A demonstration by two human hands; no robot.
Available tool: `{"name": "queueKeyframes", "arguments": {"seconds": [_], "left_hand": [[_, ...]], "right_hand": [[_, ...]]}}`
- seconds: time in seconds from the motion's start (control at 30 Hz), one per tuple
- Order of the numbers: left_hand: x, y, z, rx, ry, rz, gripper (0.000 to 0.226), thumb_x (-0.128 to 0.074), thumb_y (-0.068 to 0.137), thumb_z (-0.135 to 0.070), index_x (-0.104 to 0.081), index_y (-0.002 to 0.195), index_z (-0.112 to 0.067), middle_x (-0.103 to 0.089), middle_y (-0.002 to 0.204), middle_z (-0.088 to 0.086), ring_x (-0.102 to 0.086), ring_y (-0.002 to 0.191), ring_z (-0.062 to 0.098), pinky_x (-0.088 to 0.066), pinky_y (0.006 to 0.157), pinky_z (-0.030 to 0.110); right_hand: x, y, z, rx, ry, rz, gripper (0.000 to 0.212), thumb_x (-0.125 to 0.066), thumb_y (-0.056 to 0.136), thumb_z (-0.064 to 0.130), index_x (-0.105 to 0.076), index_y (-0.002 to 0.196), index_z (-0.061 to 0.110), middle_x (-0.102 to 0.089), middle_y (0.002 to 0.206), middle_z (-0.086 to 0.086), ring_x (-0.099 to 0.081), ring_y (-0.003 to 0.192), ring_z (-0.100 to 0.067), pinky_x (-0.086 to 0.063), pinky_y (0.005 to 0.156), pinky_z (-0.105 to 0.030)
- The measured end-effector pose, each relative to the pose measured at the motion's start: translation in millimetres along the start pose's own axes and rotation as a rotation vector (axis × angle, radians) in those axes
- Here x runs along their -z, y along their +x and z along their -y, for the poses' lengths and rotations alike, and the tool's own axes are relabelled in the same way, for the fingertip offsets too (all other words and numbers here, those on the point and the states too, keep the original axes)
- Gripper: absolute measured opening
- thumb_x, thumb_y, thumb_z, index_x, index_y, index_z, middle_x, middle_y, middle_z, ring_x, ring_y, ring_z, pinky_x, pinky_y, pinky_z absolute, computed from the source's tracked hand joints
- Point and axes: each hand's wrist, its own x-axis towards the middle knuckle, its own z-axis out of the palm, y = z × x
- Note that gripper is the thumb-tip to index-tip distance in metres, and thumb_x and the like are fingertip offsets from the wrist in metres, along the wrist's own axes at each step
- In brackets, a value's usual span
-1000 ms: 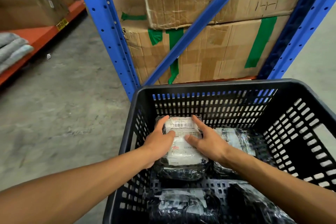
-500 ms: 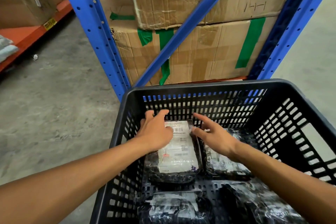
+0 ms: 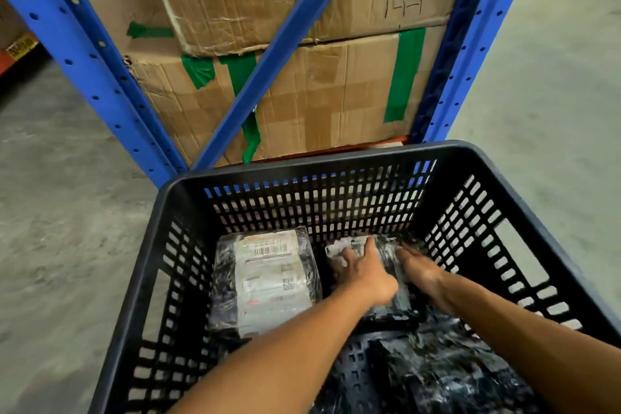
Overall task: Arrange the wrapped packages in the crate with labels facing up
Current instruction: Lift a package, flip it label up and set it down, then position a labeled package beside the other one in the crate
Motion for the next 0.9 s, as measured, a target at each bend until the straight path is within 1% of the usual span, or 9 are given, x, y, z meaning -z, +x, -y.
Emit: {"name": "queueKeyframes", "arguments": {"seconds": [0.13,0.23,0.33,0.4,0.47,0.63,0.73,0.83,0.9], "left_hand": [[-15,6,4,-0.001,0.115,-0.020,0.094,-0.061,0.089,-0.024,0.001,0.157,-0.045,0.010,0.164,0.013,0.005,0.148,0.051,-0.030,0.113,0.064],[-16,4,3,-0.012,0.140,0.032,0.106,-0.068,0.087,-0.047,0.012,0.155,-0.048,0.027,0.164,0.018,0.021,0.146,0.055,-0.014,0.113,0.075],[-13,3,6,-0.014,0.116,0.087,0.129,-0.071,0.071,-0.073,0.027,0.151,-0.047,0.041,0.156,0.023,0.032,0.139,0.057,0.002,0.110,0.079],[-12,2,4,0.003,0.061,0.054,0.135,-0.071,0.066,-0.078,0.030,0.150,-0.045,0.037,0.156,0.026,0.027,0.141,0.058,0.002,0.112,0.077],[-9,-1,-1,0.014,-0.006,-0.013,0.134,-0.072,0.067,-0.075,0.032,0.147,-0.049,0.029,0.159,0.030,0.016,0.145,0.059,-0.006,0.115,0.073],[-2,-11,-1,-0.023,-0.075,-0.115,0.122,-0.072,0.081,-0.052,0.036,0.137,-0.062,0.022,0.161,0.031,-0.024,0.143,0.060,-0.055,0.093,0.046],[1,-15,-2,-0.028,-0.091,-0.152,0.106,-0.066,0.089,-0.042,0.023,0.144,-0.064,0.025,0.162,0.027,-0.012,0.145,0.061,-0.056,0.094,0.045],[6,-18,3,-0.036,-0.154,-0.189,0.104,-0.067,0.091,-0.028,0.012,0.150,-0.061,0.015,0.166,0.023,-0.035,0.141,0.052,-0.055,0.068,0.027],[9,-18,9,-0.049,-0.235,-0.216,0.101,-0.064,0.092,-0.017,0.005,0.152,-0.059,0.006,0.168,0.018,-0.050,0.134,0.040,-0.046,0.058,0.021]], "right_hand": [[3,2,-3,-0.126,0.105,0.031,0.068,-0.026,0.100,0.058,-0.035,0.152,0.015,-0.038,0.156,-0.012,-0.042,0.139,-0.031,-0.031,0.116,-0.040],[14,-5,1,-0.167,0.327,0.132,0.076,-0.021,0.097,0.065,-0.041,0.148,0.012,-0.052,0.144,-0.015,-0.050,0.129,-0.033,-0.035,0.107,-0.043],[23,-3,6,-0.136,0.461,0.161,0.077,-0.016,0.096,0.066,-0.048,0.144,0.015,-0.063,0.104,-0.012,-0.059,0.095,-0.026,-0.044,0.084,-0.039],[26,-2,12,-0.080,0.467,0.164,0.078,-0.011,0.095,0.067,-0.049,0.143,0.018,-0.061,0.114,-0.013,-0.054,0.103,-0.024,-0.040,0.087,-0.038],[28,1,16,-0.041,0.462,0.194,0.082,-0.008,0.093,0.071,-0.050,0.143,0.021,-0.059,0.128,-0.017,-0.053,0.115,-0.026,-0.039,0.093,-0.044],[22,1,23,0.012,0.469,0.236,0.091,-0.005,0.088,0.077,-0.056,0.136,0.020,-0.066,0.088,-0.013,-0.057,0.083,-0.026,-0.041,0.076,-0.039],[17,1,23,0.063,0.465,0.275,0.091,-0.003,0.087,0.078,-0.049,0.141,0.021,-0.073,0.099,-0.016,-0.064,0.098,-0.029,-0.035,0.102,-0.051],[15,1,24,0.089,0.459,0.287,0.085,0.000,0.088,0.075,-0.039,0.147,0.026,-0.076,0.107,-0.017,-0.065,0.111,-0.030,-0.013,0.115,-0.058],[13,3,23,0.109,0.438,0.269,0.080,-0.002,0.090,0.073,-0.036,0.149,0.030,-0.076,0.109,-0.016,-0.060,0.117,-0.031,-0.015,0.112,-0.057]]}}
